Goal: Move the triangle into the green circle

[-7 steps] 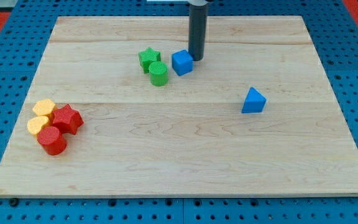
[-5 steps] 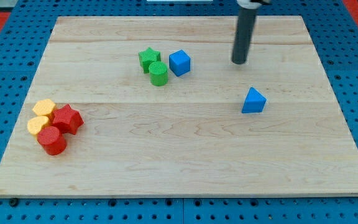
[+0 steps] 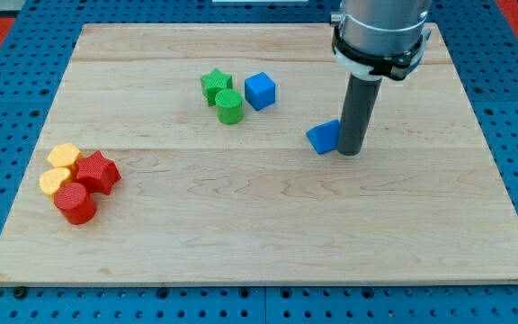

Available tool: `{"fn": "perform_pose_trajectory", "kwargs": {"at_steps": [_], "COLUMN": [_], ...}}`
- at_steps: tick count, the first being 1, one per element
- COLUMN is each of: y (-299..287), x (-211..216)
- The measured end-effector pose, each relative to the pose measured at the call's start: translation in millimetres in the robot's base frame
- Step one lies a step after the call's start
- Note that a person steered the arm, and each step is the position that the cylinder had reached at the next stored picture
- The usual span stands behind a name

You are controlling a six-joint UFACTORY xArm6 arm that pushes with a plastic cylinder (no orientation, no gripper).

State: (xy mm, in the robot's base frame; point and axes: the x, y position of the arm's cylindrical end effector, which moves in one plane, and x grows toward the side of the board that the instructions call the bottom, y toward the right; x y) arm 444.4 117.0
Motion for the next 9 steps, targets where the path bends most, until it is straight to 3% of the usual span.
{"fn": "perform_pose_trajectory", "kwargs": {"at_steps": [1,2,4,6,8,9], "y": [27,-12,-45,-124,7,35], "x": [0,1,-40,-70,-70,-73]}}
